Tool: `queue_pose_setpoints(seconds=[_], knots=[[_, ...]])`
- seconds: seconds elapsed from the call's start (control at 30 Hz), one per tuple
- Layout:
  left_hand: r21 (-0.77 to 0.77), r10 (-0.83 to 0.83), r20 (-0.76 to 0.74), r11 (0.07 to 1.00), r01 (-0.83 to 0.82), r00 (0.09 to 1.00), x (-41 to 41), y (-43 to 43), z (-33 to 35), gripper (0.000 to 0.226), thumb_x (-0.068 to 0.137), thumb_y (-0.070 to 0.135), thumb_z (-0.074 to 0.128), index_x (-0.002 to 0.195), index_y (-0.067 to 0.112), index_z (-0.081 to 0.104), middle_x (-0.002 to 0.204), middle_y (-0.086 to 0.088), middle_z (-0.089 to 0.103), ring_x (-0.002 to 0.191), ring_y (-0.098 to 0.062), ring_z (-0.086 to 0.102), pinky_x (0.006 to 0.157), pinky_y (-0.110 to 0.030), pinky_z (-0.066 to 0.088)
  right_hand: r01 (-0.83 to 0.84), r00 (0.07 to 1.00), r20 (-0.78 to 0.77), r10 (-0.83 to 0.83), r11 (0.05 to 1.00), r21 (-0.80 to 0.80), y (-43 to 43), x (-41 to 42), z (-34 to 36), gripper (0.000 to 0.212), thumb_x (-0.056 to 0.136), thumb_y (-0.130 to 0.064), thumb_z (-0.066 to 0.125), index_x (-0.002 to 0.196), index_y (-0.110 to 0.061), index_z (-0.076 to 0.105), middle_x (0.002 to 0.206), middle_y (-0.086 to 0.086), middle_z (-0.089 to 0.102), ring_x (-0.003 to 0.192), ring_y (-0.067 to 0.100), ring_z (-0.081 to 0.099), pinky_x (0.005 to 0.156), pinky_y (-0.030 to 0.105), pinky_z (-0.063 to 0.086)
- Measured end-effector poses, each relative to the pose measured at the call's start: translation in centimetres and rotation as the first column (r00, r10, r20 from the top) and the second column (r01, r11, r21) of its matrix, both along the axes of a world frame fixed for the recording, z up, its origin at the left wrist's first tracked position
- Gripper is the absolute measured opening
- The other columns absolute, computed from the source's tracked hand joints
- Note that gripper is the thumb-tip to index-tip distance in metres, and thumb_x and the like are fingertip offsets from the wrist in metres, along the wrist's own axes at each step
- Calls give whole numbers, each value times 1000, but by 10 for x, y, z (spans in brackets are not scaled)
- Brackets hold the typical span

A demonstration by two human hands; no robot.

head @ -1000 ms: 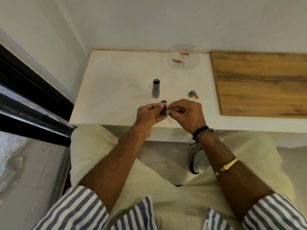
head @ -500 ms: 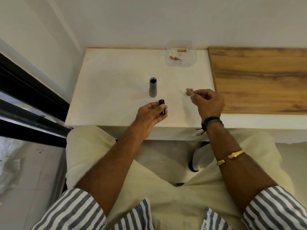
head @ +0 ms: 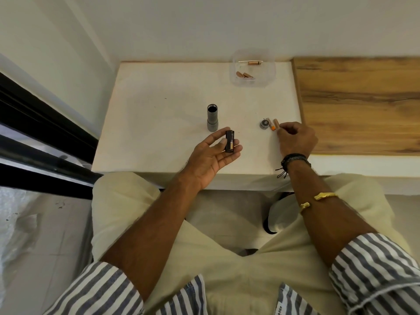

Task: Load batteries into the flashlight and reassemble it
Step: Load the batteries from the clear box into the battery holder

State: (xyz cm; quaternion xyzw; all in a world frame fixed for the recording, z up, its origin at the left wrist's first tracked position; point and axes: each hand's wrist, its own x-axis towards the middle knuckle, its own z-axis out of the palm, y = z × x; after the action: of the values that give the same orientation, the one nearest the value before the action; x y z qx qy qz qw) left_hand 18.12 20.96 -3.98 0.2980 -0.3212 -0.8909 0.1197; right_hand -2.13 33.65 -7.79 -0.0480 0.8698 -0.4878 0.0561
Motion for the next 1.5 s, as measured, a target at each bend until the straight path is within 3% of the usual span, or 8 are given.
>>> queue_pose_setpoints(seconds=[0.17,0.43,0.53,0.6,0.8,1.1,1.33,1.5], knots=[[-11,-19,-12,1000,18,1000,1,-1,-1,31,102,6,53,131,7,60,112,-22,70,108,-36,70,90,-40,58,-37,999,-21,38,999,37,-2,1,-2,12,82,-17,79,94,-18,82,78,-8,71,63,-1,58,65,12,49],[-61,-46,29,997,48,998,5,-3,1,30,104,6,48,132,6,58,115,-17,72,107,-29,70,93,-37,58,-26,999,-22,24,996,-82,1,16,15,13,82,-21,79,95,-20,80,82,-8,73,72,4,65,74,29,60],[-79,-37,38,996,40,999,5,-2,1,30,103,6,49,132,2,57,117,-17,71,106,-28,71,90,-35,59,-147,986,48,160,967,-207,-2,32,31,11,84,-16,74,90,-24,79,80,-1,75,73,14,70,65,35,60],[-92,-30,41,995,34,999,4,-1,2,30,103,6,49,132,1,57,118,-17,70,106,-29,71,89,-35,59,-295,949,34,312,925,-241,-3,47,42,13,87,-15,72,96,-20,78,80,2,75,67,11,69,57,30,58],[-145,-35,41,989,40,999,3,0,2,33,101,5,53,133,13,61,114,-15,74,110,-31,70,90,-41,58,-679,701,-206,683,727,99,-1,83,67,23,86,-18,78,109,-18,77,101,-3,74,79,8,70,71,18,58],[-251,-42,123,965,72,991,8,0,2,25,99,8,59,120,17,68,110,-16,75,106,-32,72,86,-42,61,-721,594,-221,773,634,281,-1,93,74,27,87,-14,76,114,-11,76,107,9,74,86,22,70,85,42,61],[-278,-57,162,955,101,985,9,0,0,25,97,8,62,119,17,69,110,-17,75,104,-33,73,82,-39,61,-726,543,-255,800,600,336,1,91,72,24,85,-13,76,109,-14,78,98,7,74,79,20,67,79,40,61],[-286,-63,186,951,115,981,9,-1,0,23,96,6,63,117,14,70,110,-20,75,100,-33,74,78,-38,62,-738,493,-296,818,573,356,1,88,64,22,85,-19,77,107,-17,77,97,4,73,74,7,58,73,30,61]])
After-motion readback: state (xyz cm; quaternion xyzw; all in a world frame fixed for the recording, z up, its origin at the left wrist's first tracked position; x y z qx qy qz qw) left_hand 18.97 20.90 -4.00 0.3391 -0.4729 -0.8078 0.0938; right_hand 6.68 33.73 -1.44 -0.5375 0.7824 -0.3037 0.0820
